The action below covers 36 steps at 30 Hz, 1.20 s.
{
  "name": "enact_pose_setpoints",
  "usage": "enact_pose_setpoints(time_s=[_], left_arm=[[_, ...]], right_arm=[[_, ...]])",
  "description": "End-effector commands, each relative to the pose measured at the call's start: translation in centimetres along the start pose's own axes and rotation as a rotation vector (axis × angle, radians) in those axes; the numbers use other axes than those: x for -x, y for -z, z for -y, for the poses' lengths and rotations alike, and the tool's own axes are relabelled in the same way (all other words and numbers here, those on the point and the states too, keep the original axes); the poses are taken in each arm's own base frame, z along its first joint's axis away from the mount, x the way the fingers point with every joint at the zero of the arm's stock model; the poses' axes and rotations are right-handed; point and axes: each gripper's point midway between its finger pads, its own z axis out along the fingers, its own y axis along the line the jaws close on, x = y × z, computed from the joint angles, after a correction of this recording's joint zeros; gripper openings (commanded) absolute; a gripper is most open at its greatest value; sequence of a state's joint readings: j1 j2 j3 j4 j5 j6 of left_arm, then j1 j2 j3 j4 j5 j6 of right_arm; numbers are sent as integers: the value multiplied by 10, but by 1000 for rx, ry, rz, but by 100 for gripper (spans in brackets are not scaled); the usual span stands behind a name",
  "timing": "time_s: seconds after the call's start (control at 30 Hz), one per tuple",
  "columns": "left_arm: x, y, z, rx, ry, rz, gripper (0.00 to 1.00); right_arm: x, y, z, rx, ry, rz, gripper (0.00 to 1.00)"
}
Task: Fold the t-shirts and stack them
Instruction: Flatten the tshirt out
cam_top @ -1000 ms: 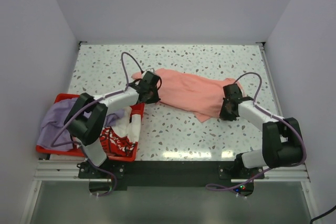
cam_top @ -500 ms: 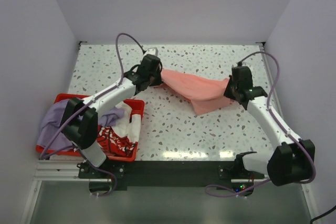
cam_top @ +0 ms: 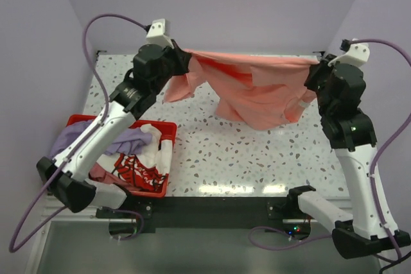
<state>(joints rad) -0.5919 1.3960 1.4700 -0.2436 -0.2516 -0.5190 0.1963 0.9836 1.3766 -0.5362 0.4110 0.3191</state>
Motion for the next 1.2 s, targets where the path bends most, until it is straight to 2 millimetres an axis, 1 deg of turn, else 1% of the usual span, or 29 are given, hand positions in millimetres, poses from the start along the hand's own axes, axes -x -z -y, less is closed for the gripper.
enact_pose_setpoints(time_s=[0.0, 0.03, 0.07, 0.1, 0.2, 0.23, 0.33, 0.4, 0.43, 0.47, 0.53, 0.57, 0.6, 0.63, 0.67, 0.7, 0.73, 0.77, 0.8, 0.83, 0.87, 0.93, 0.97, 1.0, 1.03, 1.07, 1.1, 1.13, 1.17], left_arm=[[89, 49, 31, -132, 5, 243, 0], [99, 65, 37, -174, 7, 265, 0], [103, 73, 41, -199, 5, 274, 0], [110, 86, 44, -225, 6, 293, 0], [112, 107, 50, -286, 11, 296, 0], [111, 113, 53, -311, 13, 290, 1], [109, 124, 52, -329, 23, 293, 3], [104, 122, 49, -320, 28, 285, 4], [101, 119, 46, -305, 35, 279, 4], [96, 114, 44, -294, 36, 266, 5], [80, 95, 41, -266, 36, 216, 5], [69, 85, 39, -253, 35, 187, 5], [51, 65, 35, -230, 31, 136, 6], [35, 53, 32, -212, 35, 86, 6], [18, 41, 28, -194, 31, 41, 6], [-14, 15, 20, -153, 24, -42, 3], [-37, 4, 8, -97, 37, -111, 0], [-53, -6, 0, -61, 32, -156, 0], [-88, -23, -19, 28, 20, -242, 0], [-103, -29, -30, 76, 16, -274, 0], [-124, -37, -43, 126, 6, -320, 0], [-139, -40, -59, 185, -2, -340, 0], [-148, -41, -69, 211, -9, -351, 0], [-148, -42, -75, 230, -11, -340, 0], [-149, -41, -80, 245, -12, -336, 0], [-154, -40, -92, 274, -11, -341, 0], [-151, -39, -98, 287, -4, -330, 0], [-153, -38, -103, 297, 5, -337, 0], [-155, -37, -117, 325, 17, -341, 0]], right_arm=[[61, 36, 10, -10, -4, 155, 0], [68, 43, 10, -1, -11, 175, 0], [74, 50, 11, 7, -15, 187, 0], [88, 64, 9, 34, -26, 222, 0], [110, 90, 10, 72, -43, 276, 0], [113, 96, 7, 97, -44, 281, 0], [121, 109, 4, 134, -49, 290, 0], [117, 106, 5, 122, -46, 274, 0], [113, 99, 6, 105, -37, 256, 0], [108, 91, 13, 54, -28, 243, 0], [97, 73, 19, -16, -3, 209, 0], [88, 56, 25, -82, 25, 179, 0], [77, 44, 29, -122, 48, 151, 0], [69, 33, 31, -154, 67, 128, 0], [53, 10, 30, -189, 101, 83, 0], [37, -4, 34, -234, 130, 46, 0], [24, -18, 34, -255, 153, 14, 0], [1, -40, 37, -288, 185, -41, 0], [-12, -55, 38, -303, 201, -76, 0], [-25, -66, 41, -317, 209, -109, 0], [-48, -88, 52, -363, 226, -173, 0], [-71, -106, 57, -352, 216, -251, 0], [-83, -116, 68, -369, 197, -283, 0], [-101, -129, 69, -350, 191, -331, 0], [-111, -137, 73, -357, 188, -352, 0], [-117, -144, 79, -369, 179, -365, 0], [-136, -156, 89, -389, 186, -415, 0], [-144, -163, 94, -392, 181, -438, 0], [-147, -169, 100, -404, 176, -450, 0]])
